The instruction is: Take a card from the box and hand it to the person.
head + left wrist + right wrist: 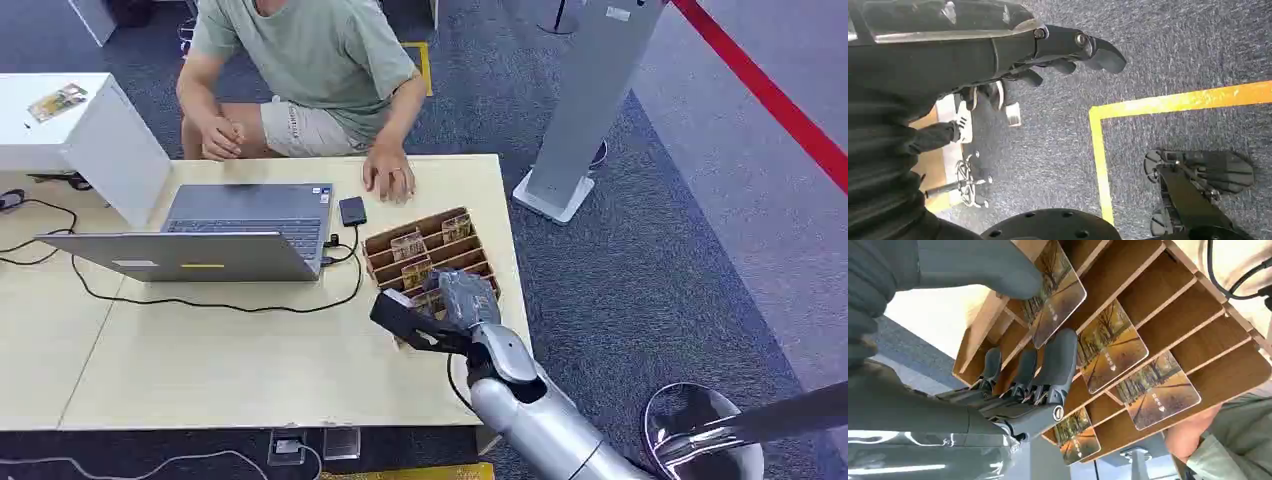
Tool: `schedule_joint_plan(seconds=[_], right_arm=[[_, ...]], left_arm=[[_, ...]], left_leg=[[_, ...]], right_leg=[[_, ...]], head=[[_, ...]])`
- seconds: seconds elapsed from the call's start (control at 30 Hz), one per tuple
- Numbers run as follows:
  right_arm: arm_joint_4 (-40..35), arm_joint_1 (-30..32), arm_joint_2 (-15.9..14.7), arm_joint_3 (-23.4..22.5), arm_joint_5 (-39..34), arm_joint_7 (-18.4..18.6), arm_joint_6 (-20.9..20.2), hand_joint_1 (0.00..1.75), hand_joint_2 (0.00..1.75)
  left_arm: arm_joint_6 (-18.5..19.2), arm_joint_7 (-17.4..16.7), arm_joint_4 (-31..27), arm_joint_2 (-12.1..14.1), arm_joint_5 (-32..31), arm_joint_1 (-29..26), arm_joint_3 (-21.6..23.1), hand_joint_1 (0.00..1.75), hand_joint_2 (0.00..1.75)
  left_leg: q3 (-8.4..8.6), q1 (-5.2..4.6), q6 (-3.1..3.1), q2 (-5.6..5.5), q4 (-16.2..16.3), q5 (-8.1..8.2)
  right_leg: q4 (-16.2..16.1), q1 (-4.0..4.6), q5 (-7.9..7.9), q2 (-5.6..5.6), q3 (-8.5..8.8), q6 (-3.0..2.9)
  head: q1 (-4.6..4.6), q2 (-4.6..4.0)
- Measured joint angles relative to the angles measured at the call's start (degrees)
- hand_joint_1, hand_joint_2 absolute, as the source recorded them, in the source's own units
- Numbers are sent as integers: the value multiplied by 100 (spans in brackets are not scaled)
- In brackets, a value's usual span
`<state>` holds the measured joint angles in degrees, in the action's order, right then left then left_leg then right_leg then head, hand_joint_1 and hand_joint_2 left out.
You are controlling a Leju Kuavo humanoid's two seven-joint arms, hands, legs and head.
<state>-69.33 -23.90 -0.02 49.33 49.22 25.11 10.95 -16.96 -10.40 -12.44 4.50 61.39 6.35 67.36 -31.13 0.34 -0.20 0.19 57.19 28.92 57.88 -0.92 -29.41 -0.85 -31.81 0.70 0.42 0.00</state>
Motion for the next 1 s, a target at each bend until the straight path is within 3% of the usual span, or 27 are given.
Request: schedule_joint_plan(seconds=[0.13, 1.0], right_arm=[[55, -1, 37, 2, -13, -48, 0, 91, 175], [162, 20, 22, -50, -55, 120, 22, 84, 175]], left_arm=[[0, 2, 0, 0, 5, 0, 0, 0, 175], [39, 11, 0, 0, -116, 0, 2, 0, 175]], left_leg=[[0, 0, 0, 0, 0, 0], [3, 0, 0, 1, 0, 0]], right_leg=[[0, 0, 0, 0, 0, 0], [0, 0, 0, 0, 0, 0]], head=[[-4, 0], [-2, 0]])
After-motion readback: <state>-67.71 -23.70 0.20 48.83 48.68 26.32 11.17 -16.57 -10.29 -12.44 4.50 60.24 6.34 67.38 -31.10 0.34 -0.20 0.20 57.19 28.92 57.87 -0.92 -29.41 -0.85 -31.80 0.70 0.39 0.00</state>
